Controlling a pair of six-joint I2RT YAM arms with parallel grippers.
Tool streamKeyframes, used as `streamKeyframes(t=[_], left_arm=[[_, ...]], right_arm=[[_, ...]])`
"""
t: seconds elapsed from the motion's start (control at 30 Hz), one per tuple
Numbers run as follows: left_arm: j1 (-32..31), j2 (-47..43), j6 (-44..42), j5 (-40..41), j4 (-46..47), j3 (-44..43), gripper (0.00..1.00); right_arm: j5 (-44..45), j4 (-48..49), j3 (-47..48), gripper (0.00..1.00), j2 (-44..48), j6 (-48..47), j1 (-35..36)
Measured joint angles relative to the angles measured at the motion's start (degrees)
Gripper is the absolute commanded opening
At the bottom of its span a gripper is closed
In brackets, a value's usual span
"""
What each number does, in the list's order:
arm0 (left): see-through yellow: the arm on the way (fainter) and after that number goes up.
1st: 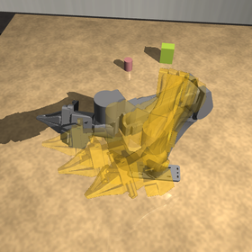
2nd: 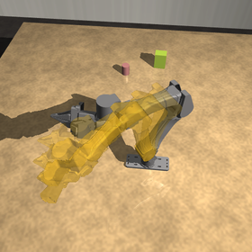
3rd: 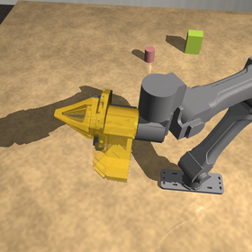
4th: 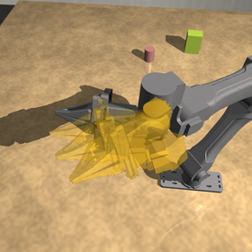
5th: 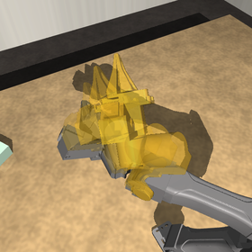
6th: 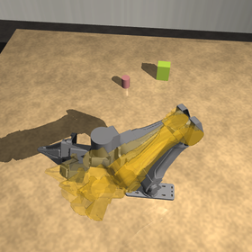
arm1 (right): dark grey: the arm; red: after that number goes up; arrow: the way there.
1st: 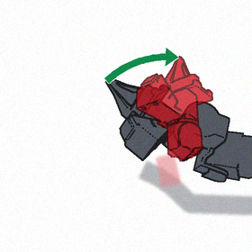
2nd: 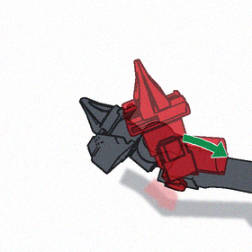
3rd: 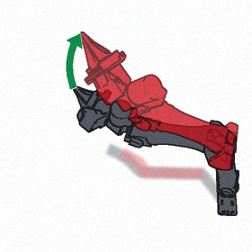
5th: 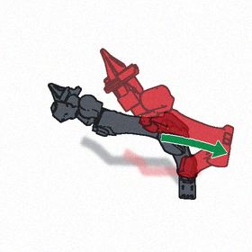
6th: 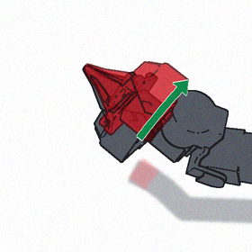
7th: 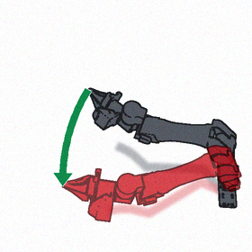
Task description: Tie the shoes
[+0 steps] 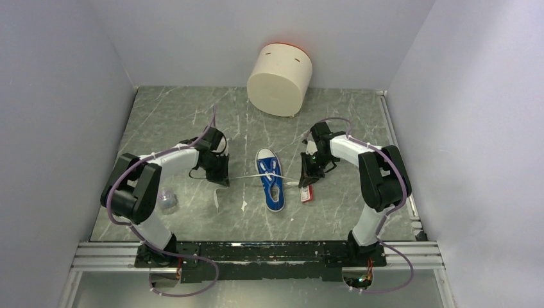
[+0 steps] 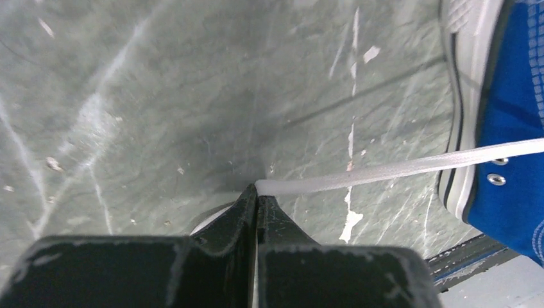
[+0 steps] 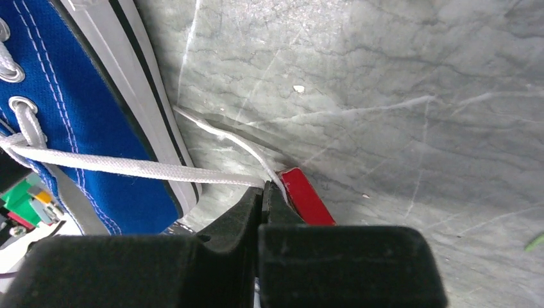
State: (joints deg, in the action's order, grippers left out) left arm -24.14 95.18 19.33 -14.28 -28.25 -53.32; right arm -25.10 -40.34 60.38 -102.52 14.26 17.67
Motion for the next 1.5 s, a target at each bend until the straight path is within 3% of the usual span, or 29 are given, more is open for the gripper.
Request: streamKeyframes(t=[0.43, 0.5, 0.57, 0.67, 0.73, 0.9, 1.13, 1.33, 1.5], left_arm=[[0.0, -1.4, 2.8, -2.5, 1.7, 3.7, 0.05], [0.0, -1.4, 2.8, -2.9, 1.7, 3.6, 0.31], [0.0, -1.5, 2.6, -2.9, 1.6, 3.4, 0.58], [-0.1, -2.8, 2.6, -2.1, -0.1, 2.2, 0.88], [-0.1, -5.1, 1.9, -0.8, -1.7, 0.9, 0.95], [-2.1, -10.3, -2.9, 3.6, -1.3, -3.8, 0.97], [-17.6, -7.6, -14.3, 15.1, 2.7, -6.1, 0.88], [-17.5, -8.0, -23.8, 16.2, 8.9, 1.4, 0.82], [-17.5, -4.0, -26.8, 16.0, 11.4, 0.9, 0.77]], right_arm=[[6.5, -0.7, 0.3, 0.0, 2.3, -0.8, -1.6], [6.5, -0.5, 0.9, 0.29, 2.8, -1.6, -1.4], [6.3, -0.6, 1.4, 0.45, 3.8, -2.0, -1.2], [5.7, -0.6, 1.8, 0.54, 7.0, -3.2, -1.0], [5.4, -0.6, 2.2, 0.55, 10.2, -3.9, -0.9], [5.5, 1.6, 3.4, 0.54, 20.7, -5.4, -0.8], [5.9, 5.5, 3.4, 0.55, 28.9, -7.5, -0.8], [7.3, 12.3, -2.2, 0.54, 31.9, -8.9, -0.9], [8.4, 12.0, -2.7, 0.5, 26.8, -10.8, -0.9]])
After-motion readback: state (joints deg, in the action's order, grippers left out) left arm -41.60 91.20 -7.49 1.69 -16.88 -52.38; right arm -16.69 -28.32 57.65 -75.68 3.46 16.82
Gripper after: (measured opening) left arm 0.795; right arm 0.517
